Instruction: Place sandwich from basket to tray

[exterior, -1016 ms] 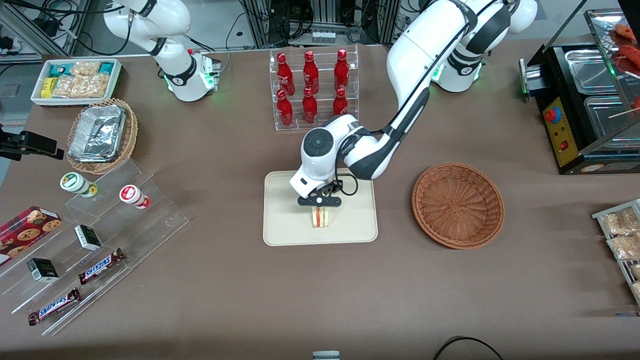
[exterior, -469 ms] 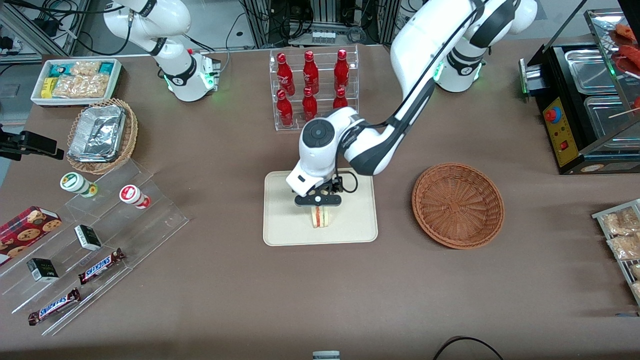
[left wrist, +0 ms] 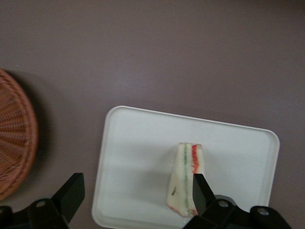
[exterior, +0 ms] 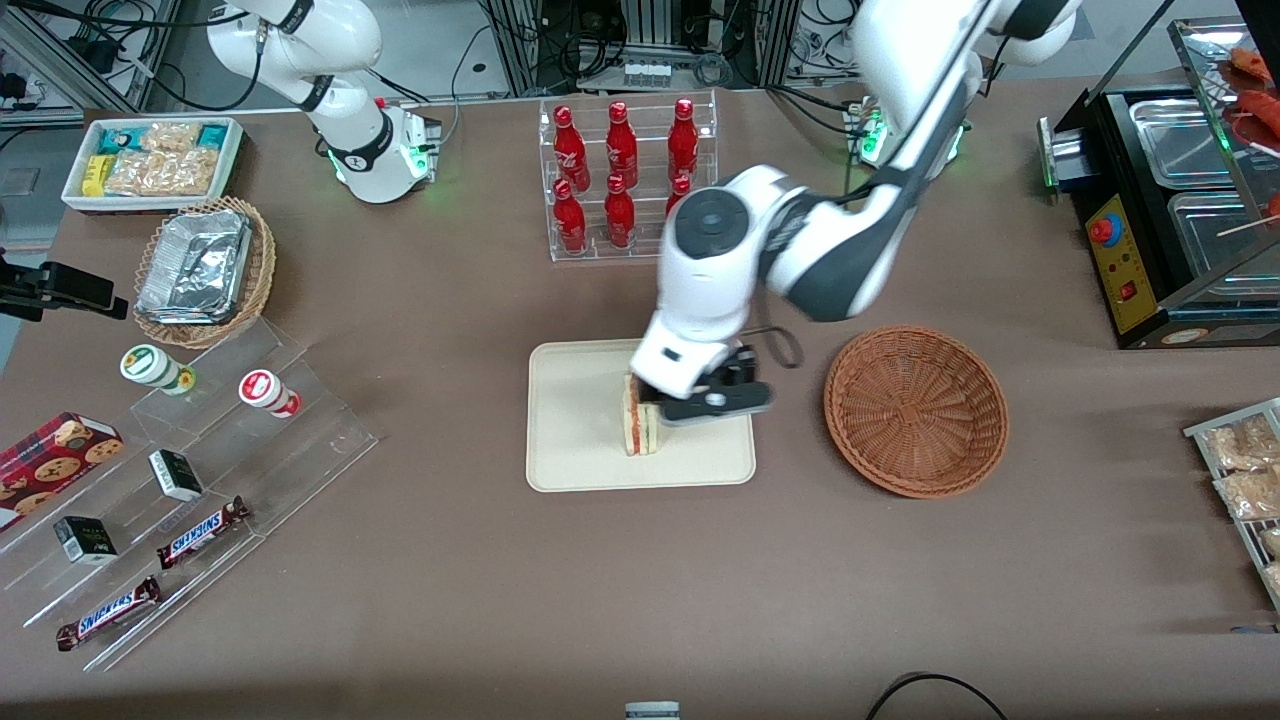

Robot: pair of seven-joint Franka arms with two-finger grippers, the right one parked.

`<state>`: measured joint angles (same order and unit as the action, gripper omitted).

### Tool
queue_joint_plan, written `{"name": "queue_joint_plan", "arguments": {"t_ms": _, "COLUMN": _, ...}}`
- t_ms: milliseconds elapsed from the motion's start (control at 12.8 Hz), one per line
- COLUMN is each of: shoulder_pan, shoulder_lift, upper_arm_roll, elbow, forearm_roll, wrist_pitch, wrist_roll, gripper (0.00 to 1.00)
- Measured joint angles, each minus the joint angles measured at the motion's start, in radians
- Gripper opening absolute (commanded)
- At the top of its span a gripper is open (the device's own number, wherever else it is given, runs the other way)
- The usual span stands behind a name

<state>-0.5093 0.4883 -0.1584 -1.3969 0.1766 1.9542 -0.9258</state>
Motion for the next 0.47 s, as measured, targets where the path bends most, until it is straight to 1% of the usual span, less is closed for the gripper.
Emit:
{"name": "queue_joint_plan", "arguments": {"t_ms": 234, "shoulder_pan": 0.127, "shoulder_lift": -0.090, "upper_arm_roll": 0.003, "elbow": -0.014, "forearm_roll": -0.010, "wrist_pitch": -0.083, "wrist_roll": 0.106, "gripper": 1.00}}
{"name": "queue_joint_plan", "arguments": {"t_ms": 469, "shoulder_pan": 0.239, "shoulder_lift": -0.179, "upper_arm_roll": 0.004, "elbow": -0.037, "forearm_roll": -0.029, "wrist_pitch": -0.186, "wrist_roll": 0.254, "gripper": 1.00}}
